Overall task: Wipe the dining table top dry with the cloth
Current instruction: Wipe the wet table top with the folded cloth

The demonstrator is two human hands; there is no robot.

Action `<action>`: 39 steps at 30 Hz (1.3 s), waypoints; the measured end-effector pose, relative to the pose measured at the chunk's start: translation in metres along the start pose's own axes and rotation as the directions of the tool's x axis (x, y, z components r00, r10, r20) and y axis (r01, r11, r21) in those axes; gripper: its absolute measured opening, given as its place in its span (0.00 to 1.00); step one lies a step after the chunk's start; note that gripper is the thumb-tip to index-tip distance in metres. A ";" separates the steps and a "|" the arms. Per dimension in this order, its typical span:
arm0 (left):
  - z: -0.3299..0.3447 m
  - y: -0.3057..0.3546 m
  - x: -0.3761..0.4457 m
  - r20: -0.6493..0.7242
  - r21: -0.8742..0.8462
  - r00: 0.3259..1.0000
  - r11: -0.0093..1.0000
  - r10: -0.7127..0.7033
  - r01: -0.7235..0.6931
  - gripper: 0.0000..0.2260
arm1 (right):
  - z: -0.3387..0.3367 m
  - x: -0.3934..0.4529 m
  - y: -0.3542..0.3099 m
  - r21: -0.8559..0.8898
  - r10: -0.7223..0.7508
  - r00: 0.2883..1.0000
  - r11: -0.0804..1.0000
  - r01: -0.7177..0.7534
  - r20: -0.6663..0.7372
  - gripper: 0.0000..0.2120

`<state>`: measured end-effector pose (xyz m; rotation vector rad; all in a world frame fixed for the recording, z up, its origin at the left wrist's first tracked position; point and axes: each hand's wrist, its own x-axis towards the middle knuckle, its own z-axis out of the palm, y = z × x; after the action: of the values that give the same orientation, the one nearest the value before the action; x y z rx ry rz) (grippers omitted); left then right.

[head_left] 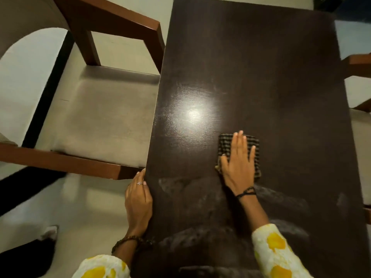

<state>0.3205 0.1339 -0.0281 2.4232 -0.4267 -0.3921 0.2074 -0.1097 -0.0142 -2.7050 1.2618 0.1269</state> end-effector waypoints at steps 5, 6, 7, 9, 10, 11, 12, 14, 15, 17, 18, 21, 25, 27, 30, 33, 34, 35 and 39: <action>0.002 0.002 0.002 -0.005 0.019 1.000 1.000 0.010 -0.010 0.20 | -0.005 -0.002 -0.008 -0.011 0.220 0.975 0.975 -0.220 -0.024 0.34; 0.004 0.005 0.001 -0.009 0.034 1.000 0.999 0.020 -0.019 0.20 | -0.003 -0.005 -0.020 -0.003 0.207 0.978 0.978 -0.207 -0.017 0.35; 0.004 0.006 0.001 -0.018 0.054 0.999 0.998 0.035 -0.034 0.20 | -0.001 -0.009 -0.034 0.007 0.166 0.986 0.986 -0.166 -0.008 0.35; 0.003 0.009 0.002 -0.036 0.100 0.996 0.992 0.080 -0.076 0.21 | 0.001 -0.019 -0.064 0.031 0.062 0.998 0.998 -0.063 0.027 0.36; 0.003 0.009 0.003 -0.034 0.131 0.994 0.986 0.108 -0.102 0.22 | 0.002 -0.023 -0.075 0.046 0.021 0.999 0.999 -0.023 0.046 0.36; 0.002 0.007 0.002 -0.025 0.174 0.990 0.975 0.142 -0.136 0.23 | 0.002 -0.026 -0.083 0.056 -0.012 0.998 0.998 0.009 0.057 0.36; 0.002 0.006 0.002 -0.012 0.226 0.983 0.958 0.181 -0.173 0.23 | 0.003 -0.027 -0.088 0.057 -0.038 0.997 0.998 0.034 0.066 0.36; 0.003 0.006 -0.001 0.031 0.318 0.969 0.917 0.245 -0.242 0.25 | 0.003 -0.029 -0.082 0.053 -0.093 0.992 0.995 0.089 0.089 0.36; 0.005 0.009 -0.004 0.055 0.340 0.962 0.901 0.267 -0.270 0.26 | 0.003 -0.028 -0.073 0.049 -0.135 0.986 0.990 0.131 0.097 0.36; 0.010 0.024 -0.010 0.100 0.343 0.944 0.880 0.313 -0.328 0.26 | 0.003 -0.027 -0.047 0.032 -0.203 0.974 0.979 0.201 0.099 0.35; 0.017 0.037 -0.017 0.129 0.331 0.929 0.868 0.346 -0.369 0.25 | 0.002 -0.025 -0.031 0.025 -0.208 0.974 0.978 0.206 0.089 0.35; 0.049 0.079 -0.047 0.240 0.254 0.857 0.822 0.457 -0.510 0.25 | -0.002 -0.019 0.028 0.013 -0.147 0.988 0.989 0.146 0.053 0.34; 0.099 0.122 -0.093 0.343 0.145 0.759 0.767 0.554 -0.625 0.24 | -0.017 -0.013 0.122 -0.029 -0.022 1.000 0.999 0.022 0.019 0.34; 0.119 0.133 -0.113 0.396 0.137 0.732 0.753 0.554 -0.644 0.24 | -0.024 -0.012 0.152 -0.018 0.043 0.998 0.999 -0.042 0.042 0.35; 0.134 0.139 -0.133 0.413 0.196 0.754 0.759 0.510 -0.621 0.23 | -0.025 -0.012 0.149 -0.014 0.136 0.990 0.991 -0.136 0.040 0.36; 0.134 0.141 -0.134 0.413 0.241 0.776 0.764 0.477 -0.599 0.23 | -0.022 -0.022 0.124 -0.037 0.056 0.997 0.998 -0.054 0.055 0.35; 0.134 0.141 -0.133 0.412 0.254 0.773 0.754 0.482 -0.606 0.23 | -0.022 -0.028 0.118 -0.032 0.002 0.997 0.999 0.000 0.076 0.35; 0.135 0.142 -0.133 0.415 0.264 0.771 0.747 0.483 -0.610 0.23 | -0.022 -0.033 0.116 -0.023 -0.050 0.994 0.998 0.053 0.102 0.35; 0.137 0.149 -0.139 0.393 0.309 0.809 0.765 0.438 -0.565 0.23 | -0.022 -0.038 0.140 -0.011 -0.196 0.970 0.980 0.199 0.141 0.34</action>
<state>0.1130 0.0037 -0.0123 2.5030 -1.4012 -0.4576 0.0756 -0.1736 -0.0013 -2.7687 0.9531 0.3038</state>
